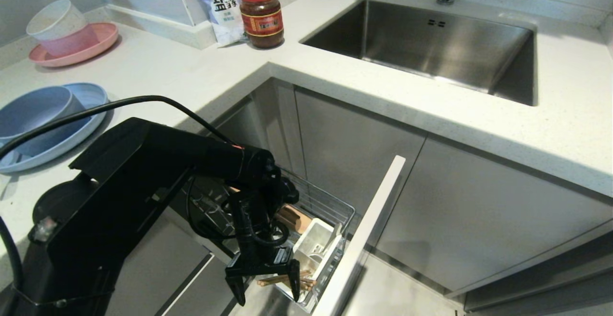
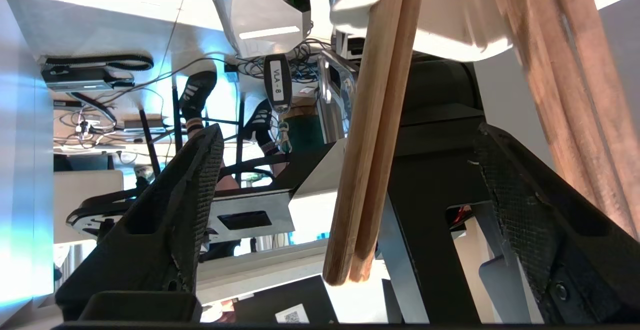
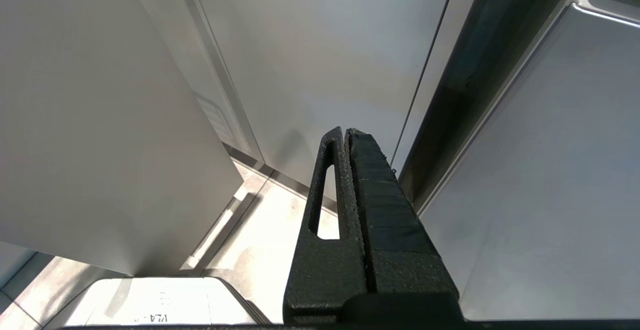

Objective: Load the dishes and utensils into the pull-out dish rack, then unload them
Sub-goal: Take the chopsticks out of the cupboard

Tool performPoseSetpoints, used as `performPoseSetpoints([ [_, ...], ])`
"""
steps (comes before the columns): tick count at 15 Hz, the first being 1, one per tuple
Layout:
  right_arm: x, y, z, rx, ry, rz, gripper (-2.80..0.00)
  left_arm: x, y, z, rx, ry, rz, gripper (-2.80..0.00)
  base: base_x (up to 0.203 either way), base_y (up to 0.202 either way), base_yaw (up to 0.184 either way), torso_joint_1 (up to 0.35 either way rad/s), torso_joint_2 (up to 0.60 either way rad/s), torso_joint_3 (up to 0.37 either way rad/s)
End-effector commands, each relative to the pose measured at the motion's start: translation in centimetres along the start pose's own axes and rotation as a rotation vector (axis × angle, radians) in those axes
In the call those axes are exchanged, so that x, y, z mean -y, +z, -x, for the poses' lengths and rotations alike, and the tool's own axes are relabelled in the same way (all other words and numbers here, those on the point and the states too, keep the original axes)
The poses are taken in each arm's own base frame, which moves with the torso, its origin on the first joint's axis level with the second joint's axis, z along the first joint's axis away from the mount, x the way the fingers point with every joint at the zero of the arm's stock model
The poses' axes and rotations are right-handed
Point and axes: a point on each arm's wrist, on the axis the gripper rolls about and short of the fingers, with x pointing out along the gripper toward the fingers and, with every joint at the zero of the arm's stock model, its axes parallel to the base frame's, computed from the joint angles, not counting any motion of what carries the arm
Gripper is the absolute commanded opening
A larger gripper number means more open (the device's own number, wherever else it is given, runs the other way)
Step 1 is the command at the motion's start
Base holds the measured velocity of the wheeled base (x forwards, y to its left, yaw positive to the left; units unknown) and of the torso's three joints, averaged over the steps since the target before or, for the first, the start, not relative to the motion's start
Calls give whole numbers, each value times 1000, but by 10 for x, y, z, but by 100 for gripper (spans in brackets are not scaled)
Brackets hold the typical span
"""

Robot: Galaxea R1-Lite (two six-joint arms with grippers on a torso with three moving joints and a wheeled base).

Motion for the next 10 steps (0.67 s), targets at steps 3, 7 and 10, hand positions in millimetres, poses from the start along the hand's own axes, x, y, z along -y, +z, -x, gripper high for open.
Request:
performPoseSetpoints([
  [3,0,0,0,3,0,0,-280,3,3,0,35,-14,44,-280,0,0,0,0,0,0],
  [7,0,0,0,3,-1,0,-280,5,5,-3,57,-11,53,-280,0,0,0,0,0,0],
  [10,0,0,0,3,-1,0,-280,6,5,-2,60,-11,52,-280,0,0,0,0,0,0],
])
